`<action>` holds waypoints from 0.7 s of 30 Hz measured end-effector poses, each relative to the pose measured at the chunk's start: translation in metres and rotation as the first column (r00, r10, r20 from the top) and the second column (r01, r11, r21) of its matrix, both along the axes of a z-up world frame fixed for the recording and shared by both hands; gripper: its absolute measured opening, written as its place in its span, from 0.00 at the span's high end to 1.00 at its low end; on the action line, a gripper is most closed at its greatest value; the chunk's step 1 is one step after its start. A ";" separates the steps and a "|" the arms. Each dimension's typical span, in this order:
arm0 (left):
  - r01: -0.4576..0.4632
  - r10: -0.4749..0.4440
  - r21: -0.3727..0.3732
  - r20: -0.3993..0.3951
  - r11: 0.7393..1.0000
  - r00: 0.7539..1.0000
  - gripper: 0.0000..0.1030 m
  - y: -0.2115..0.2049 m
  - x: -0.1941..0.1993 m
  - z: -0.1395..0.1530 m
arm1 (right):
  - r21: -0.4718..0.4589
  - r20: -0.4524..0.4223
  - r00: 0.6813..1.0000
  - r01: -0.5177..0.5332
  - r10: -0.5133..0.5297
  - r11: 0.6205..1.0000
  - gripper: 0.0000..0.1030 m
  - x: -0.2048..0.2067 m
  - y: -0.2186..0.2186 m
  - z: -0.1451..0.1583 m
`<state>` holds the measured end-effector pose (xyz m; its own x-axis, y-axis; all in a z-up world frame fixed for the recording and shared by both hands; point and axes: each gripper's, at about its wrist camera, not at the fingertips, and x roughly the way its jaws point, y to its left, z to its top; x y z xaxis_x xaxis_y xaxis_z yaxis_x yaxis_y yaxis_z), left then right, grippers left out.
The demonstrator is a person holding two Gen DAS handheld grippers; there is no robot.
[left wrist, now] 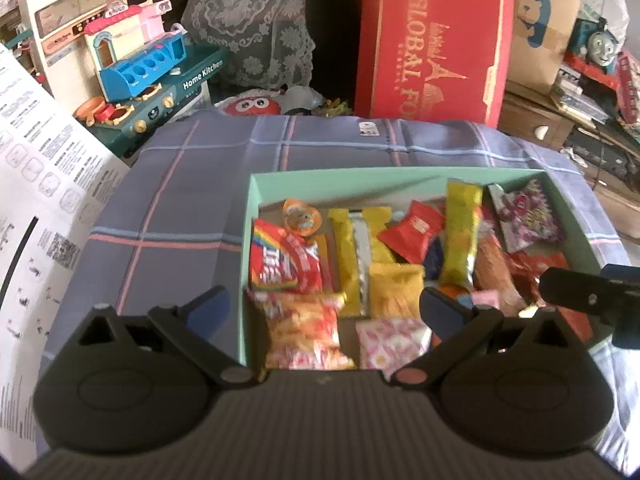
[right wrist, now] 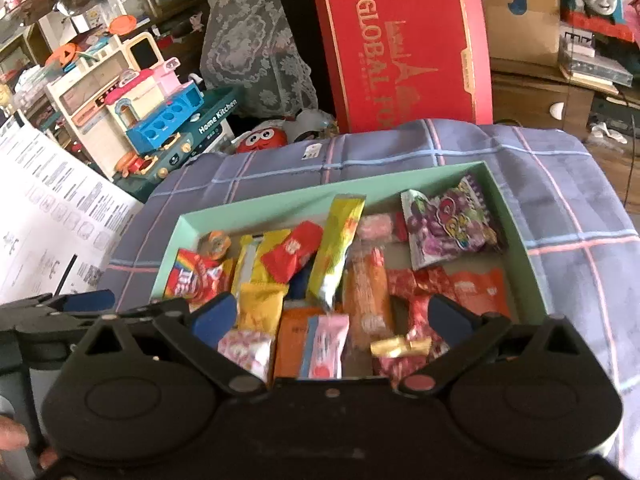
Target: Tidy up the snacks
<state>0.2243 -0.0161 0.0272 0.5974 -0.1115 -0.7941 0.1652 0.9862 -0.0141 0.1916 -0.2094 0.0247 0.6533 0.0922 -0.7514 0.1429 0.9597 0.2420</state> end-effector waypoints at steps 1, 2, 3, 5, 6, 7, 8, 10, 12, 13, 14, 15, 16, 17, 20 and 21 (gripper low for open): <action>0.004 -0.004 -0.004 0.002 1.000 1.000 0.00 0.001 -0.006 0.002 | -0.003 0.001 1.000 -0.002 0.002 1.000 0.00 -0.008 0.001 0.002; 0.008 -0.008 -0.005 0.004 1.000 1.000 0.00 0.002 -0.013 0.003 | -0.005 0.004 1.000 -0.004 0.004 1.000 0.00 -0.014 0.001 0.004; 0.011 -0.011 -0.003 0.005 1.000 1.000 0.00 0.003 -0.020 0.004 | -0.008 0.006 1.000 -0.006 0.006 1.000 0.00 -0.021 0.002 0.006; 0.015 -0.015 -0.002 0.004 1.000 1.000 0.00 0.005 -0.034 0.005 | -0.015 0.001 1.000 -0.011 0.011 1.000 0.00 -0.035 0.003 0.009; 0.014 -0.014 -0.003 0.002 1.000 1.000 0.00 0.006 -0.040 0.006 | -0.019 -0.002 1.000 -0.012 0.012 1.000 0.00 -0.041 0.004 0.010; 0.015 -0.015 -0.006 0.001 1.000 1.000 0.00 0.007 -0.048 0.006 | -0.024 -0.006 1.000 -0.012 0.012 1.000 0.00 -0.048 0.005 0.011; 0.014 -0.014 -0.009 0.000 1.000 1.000 0.00 0.008 -0.054 0.006 | -0.029 -0.008 1.000 -0.014 0.013 0.999 0.00 -0.055 0.005 0.012; 0.014 -0.014 -0.013 -0.004 1.000 1.000 0.00 0.011 -0.069 0.004 | -0.038 -0.007 1.000 -0.016 0.016 0.999 0.00 -0.070 0.007 0.014; 0.014 -0.014 -0.014 -0.010 1.000 1.000 0.00 0.014 -0.081 0.002 | -0.048 -0.008 1.000 -0.015 0.014 0.999 0.00 -0.083 0.008 0.014; 0.014 -0.014 -0.014 -0.013 1.000 1.000 0.00 0.015 -0.087 0.001 | -0.051 -0.010 1.000 -0.017 0.016 0.999 0.00 -0.088 0.008 0.014; 0.013 -0.013 -0.013 -0.016 1.000 1.000 0.00 0.016 -0.092 0.000 | -0.057 -0.013 1.000 -0.018 0.017 0.998 0.00 -0.095 0.008 0.013; 0.014 -0.014 -0.013 -0.019 1.000 1.000 0.00 0.017 -0.097 -0.001 | -0.063 -0.014 1.000 -0.019 0.018 0.998 0.00 -0.100 0.008 0.013; 0.014 -0.014 -0.013 -0.022 1.000 1.000 0.00 0.018 -0.101 -0.003 | -0.070 -0.016 1.000 -0.020 0.019 0.997 0.00 -0.106 0.009 0.012; 0.012 -0.013 -0.013 -0.025 1.000 1.000 0.00 0.019 -0.105 -0.004 | -0.076 -0.018 1.000 -0.020 0.019 0.997 0.00 -0.111 0.009 0.011; 0.006 -0.006 -0.018 -0.031 1.000 0.999 0.00 0.022 -0.116 -0.008 | -0.090 -0.030 0.999 -0.016 0.014 0.996 0.00 -0.124 0.010 0.007; 0.004 -0.004 -0.018 -0.034 1.000 0.999 0.00 0.023 -0.118 -0.010 | -0.092 -0.033 0.999 -0.014 0.011 0.996 0.00 -0.128 0.010 0.006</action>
